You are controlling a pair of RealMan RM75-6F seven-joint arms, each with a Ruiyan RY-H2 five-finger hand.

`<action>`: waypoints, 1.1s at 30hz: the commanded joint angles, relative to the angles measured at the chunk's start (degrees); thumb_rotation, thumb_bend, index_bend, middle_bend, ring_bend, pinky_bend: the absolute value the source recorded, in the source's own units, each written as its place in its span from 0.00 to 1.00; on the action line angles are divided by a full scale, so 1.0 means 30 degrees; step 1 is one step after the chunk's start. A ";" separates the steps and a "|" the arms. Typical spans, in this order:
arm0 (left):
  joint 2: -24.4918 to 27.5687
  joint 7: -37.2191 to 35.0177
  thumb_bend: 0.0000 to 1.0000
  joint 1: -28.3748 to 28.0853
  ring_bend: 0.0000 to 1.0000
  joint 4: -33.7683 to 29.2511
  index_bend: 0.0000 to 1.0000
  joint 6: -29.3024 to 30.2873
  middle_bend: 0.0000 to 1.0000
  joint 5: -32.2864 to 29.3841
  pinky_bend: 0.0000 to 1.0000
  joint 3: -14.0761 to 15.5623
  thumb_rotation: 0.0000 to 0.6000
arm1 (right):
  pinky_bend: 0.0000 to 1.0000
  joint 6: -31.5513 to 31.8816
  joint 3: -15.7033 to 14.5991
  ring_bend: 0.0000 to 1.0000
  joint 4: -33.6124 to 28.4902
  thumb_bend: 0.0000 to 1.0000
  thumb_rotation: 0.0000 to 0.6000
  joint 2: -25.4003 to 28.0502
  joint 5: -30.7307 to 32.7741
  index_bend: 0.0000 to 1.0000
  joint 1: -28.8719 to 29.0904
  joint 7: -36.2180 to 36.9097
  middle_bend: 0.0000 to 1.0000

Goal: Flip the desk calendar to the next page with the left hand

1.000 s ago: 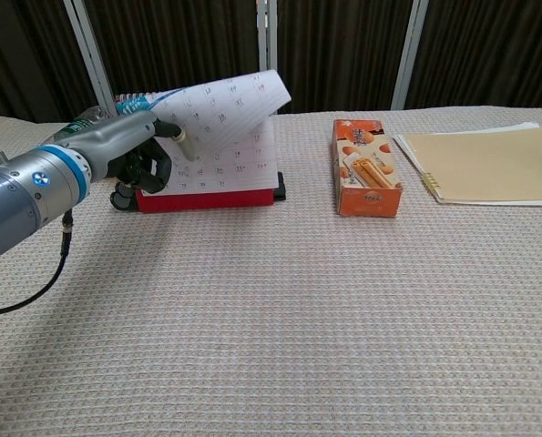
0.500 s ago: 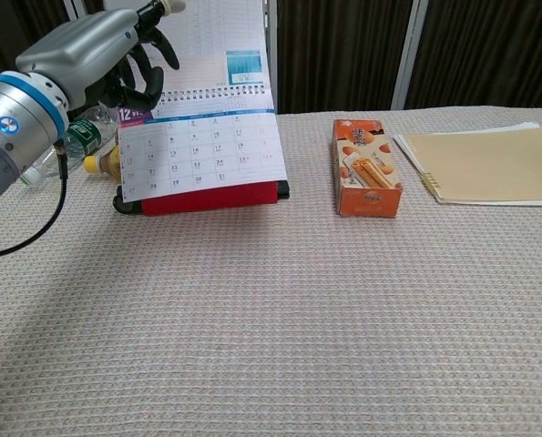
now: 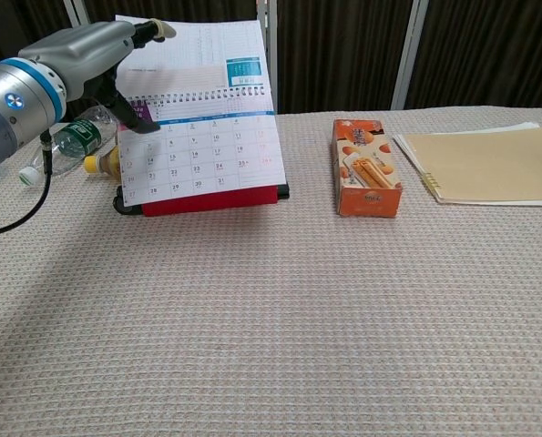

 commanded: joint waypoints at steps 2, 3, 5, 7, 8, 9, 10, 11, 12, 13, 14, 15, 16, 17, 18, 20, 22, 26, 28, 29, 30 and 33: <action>0.1355 0.0685 0.00 -0.0533 0.00 -0.0790 0.00 -0.1994 0.00 -0.2608 0.03 -0.0490 1.00 | 0.00 -0.0057 0.0031 0.00 0.0083 0.07 1.00 -0.0075 0.0041 0.00 0.0034 -0.0006 0.00; 0.1458 0.0574 0.00 -0.0566 0.00 -0.0769 0.00 -0.2175 0.00 -0.2809 0.03 -0.0475 1.00 | 0.00 -0.0058 0.0035 0.00 0.0109 0.07 1.00 -0.0095 0.0042 0.00 0.0037 -0.0008 0.00; 0.1610 0.0288 0.00 -0.0603 0.02 -0.0635 0.00 -0.2468 0.00 -0.3077 0.04 -0.0399 1.00 | 0.00 -0.0046 0.0042 0.00 0.0135 0.07 1.00 -0.0129 0.0021 0.00 0.0043 0.0003 0.00; 0.1701 0.0084 0.00 -0.0632 0.10 -0.0548 0.00 -0.2638 0.00 -0.3271 0.07 -0.0328 1.00 | 0.00 -0.0028 0.0045 0.00 0.0149 0.07 1.00 -0.0155 -0.0017 0.00 0.0051 0.0050 0.00; 0.1729 -0.0003 0.00 -0.0643 0.14 -0.0517 0.00 -0.2688 0.00 -0.3344 0.09 -0.0310 1.00 | 0.00 -0.0022 0.0041 0.00 0.0150 0.07 1.00 -0.0162 -0.0037 0.00 0.0052 0.0069 0.00; 0.1757 -0.0131 0.00 -0.0660 0.19 -0.0463 0.00 -0.2726 0.00 -0.3420 0.12 -0.0286 1.00 | 0.00 -0.0007 0.0036 0.00 0.0158 0.07 1.00 -0.0172 -0.0063 0.00 0.0051 0.0082 0.00; 0.1764 -0.0198 0.00 -0.0675 0.23 -0.0403 0.00 -0.2733 0.00 -0.3451 0.14 -0.0263 1.00 | 0.00 0.0000 0.0033 0.00 0.0171 0.07 1.00 -0.0181 -0.0078 0.00 0.0050 0.0081 0.00; 0.1763 -0.0257 0.00 -0.0694 0.27 -0.0337 0.00 -0.2732 0.00 -0.3474 0.16 -0.0238 1.00 | 0.00 0.0015 0.0033 0.00 0.0181 0.07 1.00 -0.0190 -0.0093 0.00 0.0050 0.0075 0.00; 0.1762 -0.0321 0.00 -0.0723 0.31 -0.0225 0.00 -0.2725 0.00 -0.3488 0.18 -0.0184 1.00 | 0.00 0.0036 0.0032 0.00 0.0188 0.07 1.00 -0.0203 -0.0115 0.00 0.0047 0.0061 0.00; 0.1761 -0.0345 0.00 -0.0740 0.35 -0.0145 0.00 -0.2728 0.00 -0.3513 0.20 -0.0136 1.00 | 0.00 0.0049 0.0033 0.00 0.0189 0.07 1.00 -0.0209 -0.0125 0.00 0.0045 0.0054 0.00; 0.1759 -0.0440 0.00 -0.0775 0.38 -0.0036 0.00 -0.2749 0.00 -0.3565 0.21 -0.0073 1.00 | 0.00 0.0079 0.0028 0.00 0.0188 0.07 1.00 -0.0220 -0.0154 0.00 0.0037 0.0052 0.00; 0.1759 -0.0530 0.00 -0.0790 0.40 0.0049 0.00 -0.2790 0.00 -0.3651 0.22 -0.0033 1.00 | 0.00 0.0111 0.0032 0.00 0.0189 0.07 1.00 -0.0226 -0.0179 0.00 0.0034 0.0057 0.00; 0.1778 -0.0591 0.00 -0.0814 0.40 0.0096 0.00 -0.2863 0.00 -0.3771 0.22 0.0008 1.00 | 0.00 0.0137 0.0030 0.00 0.0194 0.07 1.00 -0.0230 -0.0197 0.00 0.0026 0.0059 0.00; 0.1801 -0.0631 0.00 -0.0843 0.40 0.0126 0.00 -0.2927 0.00 -0.3882 0.22 0.0049 1.00 | 0.00 0.0162 0.0029 0.00 0.0200 0.07 1.00 -0.0233 -0.0216 0.00 0.0020 0.0068 0.00; 0.1824 -0.0676 0.00 -0.0870 0.40 0.0143 0.00 -0.2980 0.00 -0.3983 0.22 0.0088 1.00 | 0.00 0.0181 0.0029 0.00 0.0210 0.07 1.00 -0.0237 -0.0239 0.00 0.0018 0.0079 0.00; 0.1862 -0.0766 0.00 -0.0908 0.40 0.0171 0.00 -0.3019 0.00 -0.4112 0.22 0.0174 1.00 | 0.00 0.0231 0.0028 0.00 0.0231 0.07 1.00 -0.0250 -0.0282 0.00 0.0009 0.0091 0.00; 0.1885 -0.0888 0.00 -0.0938 0.39 0.0179 0.00 -0.2904 0.00 -0.4027 0.21 0.0272 1.00 | 0.00 0.0261 0.0021 0.00 0.0242 0.07 1.00 -0.0256 -0.0317 0.00 0.0003 0.0098 0.00; 0.1910 -0.1326 0.00 -0.0894 0.28 0.0145 0.00 -0.2479 0.00 -0.3489 0.16 0.0288 1.00 | 0.00 0.0286 0.0006 0.00 0.0244 0.07 1.00 -0.0266 -0.0371 0.00 0.0002 0.0097 0.00; 0.1944 -0.1714 0.00 -0.0811 0.18 0.0050 0.00 -0.2109 0.00 -0.2975 0.07 0.0237 1.00 | 0.00 0.0316 -0.0002 0.00 0.0234 0.07 1.00 -0.0268 -0.0414 0.00 0.0000 0.0086 0.00; 0.1981 -0.2110 0.00 -0.0704 0.12 -0.0073 0.00 -0.1819 0.00 -0.2529 0.02 0.0205 1.00 | 0.00 0.0348 -0.0011 0.00 0.0221 0.07 1.00 -0.0266 -0.0453 0.00 -0.0007 0.0075 0.00; 0.2031 -0.2347 0.00 -0.0621 0.10 -0.0178 0.00 -0.1609 0.00 -0.2224 0.00 0.0198 1.00 | 0.00 0.0371 -0.0018 0.00 0.0214 0.07 1.00 -0.0264 -0.0475 0.00 -0.0015 0.0068 0.00; 0.2326 -0.2983 0.00 -0.0284 0.03 -0.0705 0.00 -0.0786 0.00 -0.0981 0.00 0.0329 1.00 | 0.00 0.0472 -0.0041 0.00 0.0183 0.07 1.00 -0.0244 -0.0561 0.00 -0.0051 0.0044 0.00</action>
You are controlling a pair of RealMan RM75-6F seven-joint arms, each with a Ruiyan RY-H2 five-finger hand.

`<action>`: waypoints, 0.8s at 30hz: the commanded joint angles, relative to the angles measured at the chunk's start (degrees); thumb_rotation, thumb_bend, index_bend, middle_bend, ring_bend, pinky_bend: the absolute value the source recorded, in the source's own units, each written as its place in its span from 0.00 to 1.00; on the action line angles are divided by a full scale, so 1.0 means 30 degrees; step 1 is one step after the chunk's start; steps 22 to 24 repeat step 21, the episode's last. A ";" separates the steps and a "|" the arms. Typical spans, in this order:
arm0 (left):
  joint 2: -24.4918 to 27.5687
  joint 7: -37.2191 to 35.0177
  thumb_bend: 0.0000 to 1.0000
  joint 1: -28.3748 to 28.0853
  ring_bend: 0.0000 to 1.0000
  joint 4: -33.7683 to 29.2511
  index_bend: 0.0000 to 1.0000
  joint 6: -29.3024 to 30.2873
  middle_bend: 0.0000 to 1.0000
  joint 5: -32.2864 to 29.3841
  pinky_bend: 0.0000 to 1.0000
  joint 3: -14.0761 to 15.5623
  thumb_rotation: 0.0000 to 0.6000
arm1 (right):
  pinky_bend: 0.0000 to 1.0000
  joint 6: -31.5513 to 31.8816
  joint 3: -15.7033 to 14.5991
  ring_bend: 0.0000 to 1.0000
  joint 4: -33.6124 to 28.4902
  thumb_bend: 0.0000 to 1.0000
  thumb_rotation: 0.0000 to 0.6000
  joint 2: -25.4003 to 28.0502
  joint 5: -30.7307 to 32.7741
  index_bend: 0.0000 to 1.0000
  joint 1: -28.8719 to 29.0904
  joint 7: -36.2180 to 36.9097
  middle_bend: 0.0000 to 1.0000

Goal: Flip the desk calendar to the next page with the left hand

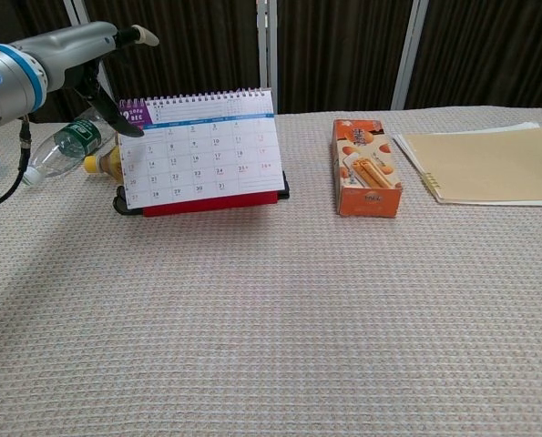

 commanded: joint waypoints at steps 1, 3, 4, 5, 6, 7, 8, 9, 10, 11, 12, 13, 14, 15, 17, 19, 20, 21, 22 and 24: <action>0.0463 -0.1010 0.00 0.0571 0.01 -0.0916 0.00 0.1099 0.00 0.1586 0.00 0.0211 1.00 | 0.00 0.0074 -0.0028 0.00 -0.0029 0.07 1.00 0.0021 -0.0074 0.00 -0.0033 -0.0026 0.00; 0.0756 -0.1274 0.00 0.0921 0.00 -0.1490 0.00 0.1632 0.00 0.2362 0.00 0.0488 1.00 | 0.00 0.0145 -0.0056 0.00 -0.0060 0.07 1.00 0.0046 -0.0157 0.00 -0.0057 -0.0065 0.00; 0.0970 -0.1466 0.00 0.1251 0.00 -0.1929 0.00 0.2133 0.00 0.3036 0.00 0.0776 1.00 | 0.00 0.0207 -0.0080 0.00 -0.0089 0.07 1.00 0.0060 -0.0240 0.00 -0.0073 -0.0121 0.00; 0.1153 -0.1684 0.00 0.1579 0.00 -0.2305 0.00 0.2577 0.00 0.3647 0.00 0.1072 1.00 | 0.00 0.0265 -0.0102 0.00 -0.0118 0.07 1.00 0.0071 -0.0313 0.00 -0.0091 -0.0183 0.00; 0.1296 -0.1832 0.00 0.1861 0.00 -0.2614 0.00 0.2940 0.00 0.4078 0.00 0.1315 1.00 | 0.00 0.0306 -0.0117 0.00 -0.0142 0.07 1.00 0.0082 -0.0359 0.00 -0.0104 -0.0221 0.00; 0.1509 -0.2042 0.00 0.2338 0.00 -0.3075 0.00 0.3546 0.00 0.4743 0.00 0.1728 1.00 | 0.00 0.0343 -0.0139 0.00 -0.0181 0.07 1.00 0.0091 -0.0408 0.00 -0.0120 -0.0281 0.00; 0.1763 -0.2154 0.00 0.2998 0.00 -0.3520 0.00 0.4270 0.00 0.5458 0.00 0.2384 1.00 | 0.00 0.0403 -0.0163 0.00 -0.0226 0.07 1.00 0.0098 -0.0477 0.00 -0.0142 -0.0372 0.00; 0.2082 -0.2107 0.00 0.3956 0.00 -0.3971 0.00 0.5334 0.00 0.6406 0.00 0.3392 1.00 | 0.00 0.0496 -0.0198 0.00 -0.0290 0.07 1.00 0.0102 -0.0584 0.00 -0.0174 -0.0514 0.00; 0.2313 -0.2062 0.00 0.4913 0.00 -0.4195 0.00 0.6508 0.00 0.7531 0.00 0.4396 1.00 | 0.00 0.0574 -0.0237 0.00 -0.0373 0.07 1.00 0.0099 -0.0669 0.00 -0.0211 -0.0668 0.00; 0.2353 -0.2073 0.00 0.5252 0.00 -0.4187 0.00 0.6928 0.00 0.7967 0.00 0.4744 1.00 | 0.00 0.0600 -0.0253 0.00 -0.0409 0.07 1.00 0.0097 -0.0702 0.00 -0.0224 -0.0729 0.00; 0.2371 -0.2102 0.00 0.5715 0.00 -0.4084 0.00 0.7455 0.00 0.8436 0.00 0.5168 1.00 | 0.00 0.0635 -0.0275 0.00 -0.0455 0.07 1.00 0.0093 -0.0745 0.00 -0.0242 -0.0815 0.00; 0.2364 -0.2116 0.00 0.6044 0.00 -0.3985 0.00 0.7806 0.00 0.8721 0.00 0.5465 1.00 | 0.00 0.0656 -0.0290 0.00 -0.0480 0.07 1.00 0.0088 -0.0771 0.00 -0.0254 -0.0878 0.00; 0.2366 -0.2122 0.00 0.6505 0.00 -0.3807 0.00 0.8260 0.00 0.9135 0.00 0.5907 1.00 | 0.00 0.0658 -0.0313 0.00 -0.0506 0.07 1.00 0.0072 -0.0799 0.00 -0.0262 -0.0983 0.00; 0.2400 -0.2106 0.00 0.6952 0.00 -0.3636 0.00 0.8653 0.00 0.9496 0.00 0.6339 1.00 | 0.00 0.0633 -0.0353 0.00 -0.0534 0.07 1.00 0.0065 -0.0806 0.00 -0.0278 -0.1094 0.00; 0.2439 -0.2098 0.00 0.7814 0.00 -0.3261 0.00 0.9397 0.00 1.0043 0.00 0.7047 1.00 | 0.00 0.0564 -0.0429 0.00 -0.0614 0.07 1.00 0.0059 -0.0833 0.00 -0.0293 -0.1320 0.00; 0.2435 -0.2273 0.00 0.8735 0.00 -0.2785 0.00 1.0188 0.00 1.0539 0.00 0.7644 1.00 | 0.00 0.0579 -0.0457 0.00 -0.0679 0.07 1.00 0.0014 -0.0880 0.00 -0.0304 -0.1527 0.00; 0.2436 -0.2418 0.00 0.9186 0.00 -0.2531 0.00 1.0512 0.00 1.0825 0.00 0.7963 1.00 | 0.00 0.0601 -0.0478 0.00 -0.0712 0.07 1.00 -0.0008 -0.0923 0.00 -0.0315 -0.1621 0.00; 0.2481 -0.2517 0.00 0.9493 0.00 -0.2363 0.00 1.0702 0.00 1.1009 0.00 0.8179 1.00 | 0.00 0.0629 -0.0492 0.00 -0.0731 0.07 1.00 -0.0028 -0.0966 0.00 -0.0322 -0.1685 0.00; 0.2481 -0.2517 0.00 0.9493 0.00 -0.2363 0.00 1.0702 0.00 1.1009 0.00 0.8179 1.00 | 0.00 0.0629 -0.0492 0.00 -0.0731 0.07 1.00 -0.0028 -0.0966 0.00 -0.0322 -0.1685 0.00; 0.2481 -0.2517 0.00 0.9493 0.00 -0.2363 0.00 1.0702 0.00 1.1009 0.00 0.8179 1.00 | 0.00 0.0629 -0.0492 0.00 -0.0731 0.07 1.00 -0.0028 -0.0966 0.00 -0.0322 -0.1685 0.00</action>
